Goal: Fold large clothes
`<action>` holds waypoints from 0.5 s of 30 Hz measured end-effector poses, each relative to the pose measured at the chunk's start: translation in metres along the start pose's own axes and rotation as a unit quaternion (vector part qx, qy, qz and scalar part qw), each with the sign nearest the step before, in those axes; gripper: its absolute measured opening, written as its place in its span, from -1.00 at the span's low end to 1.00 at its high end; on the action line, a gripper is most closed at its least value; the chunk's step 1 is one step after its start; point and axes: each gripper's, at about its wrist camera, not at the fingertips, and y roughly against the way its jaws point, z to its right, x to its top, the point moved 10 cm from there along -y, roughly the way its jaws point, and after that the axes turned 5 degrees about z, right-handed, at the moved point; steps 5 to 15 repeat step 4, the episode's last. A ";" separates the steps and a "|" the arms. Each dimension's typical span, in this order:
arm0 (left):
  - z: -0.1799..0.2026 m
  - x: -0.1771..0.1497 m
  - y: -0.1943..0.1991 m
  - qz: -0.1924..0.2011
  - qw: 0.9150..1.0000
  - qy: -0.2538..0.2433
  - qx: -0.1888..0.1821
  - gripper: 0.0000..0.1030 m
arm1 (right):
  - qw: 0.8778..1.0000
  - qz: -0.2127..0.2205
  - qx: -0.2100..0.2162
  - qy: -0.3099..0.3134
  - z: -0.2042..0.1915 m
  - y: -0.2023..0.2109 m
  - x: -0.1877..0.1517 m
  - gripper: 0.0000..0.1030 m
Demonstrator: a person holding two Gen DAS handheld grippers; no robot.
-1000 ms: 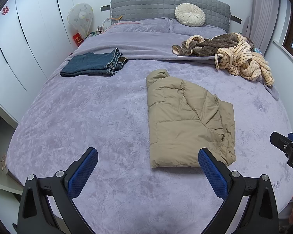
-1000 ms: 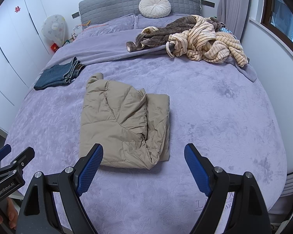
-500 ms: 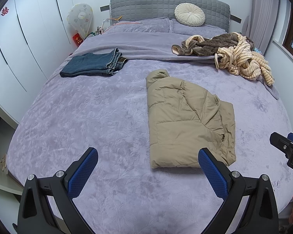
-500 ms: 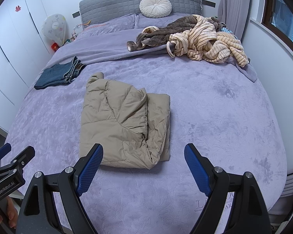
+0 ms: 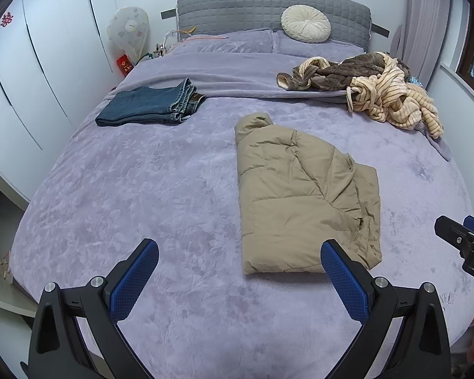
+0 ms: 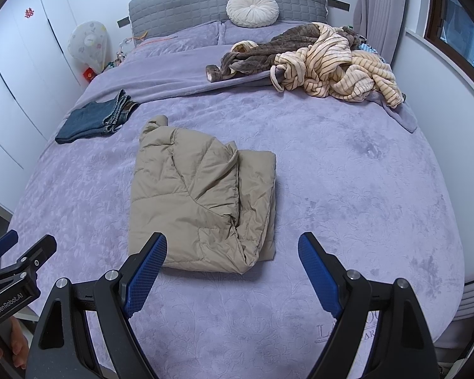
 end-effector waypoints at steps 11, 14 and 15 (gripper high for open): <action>0.001 -0.001 -0.006 -0.001 1.000 -0.004 -0.003 1.00 | 1.000 0.000 0.000 0.000 0.000 0.000 0.000 0.69; 0.001 -0.001 -0.006 -0.001 1.000 -0.004 -0.003 1.00 | 1.000 0.000 0.000 0.000 0.000 0.000 0.000 0.69; 0.001 -0.001 -0.006 -0.001 1.000 -0.004 -0.003 1.00 | 1.000 0.000 0.000 0.000 0.000 0.000 0.000 0.69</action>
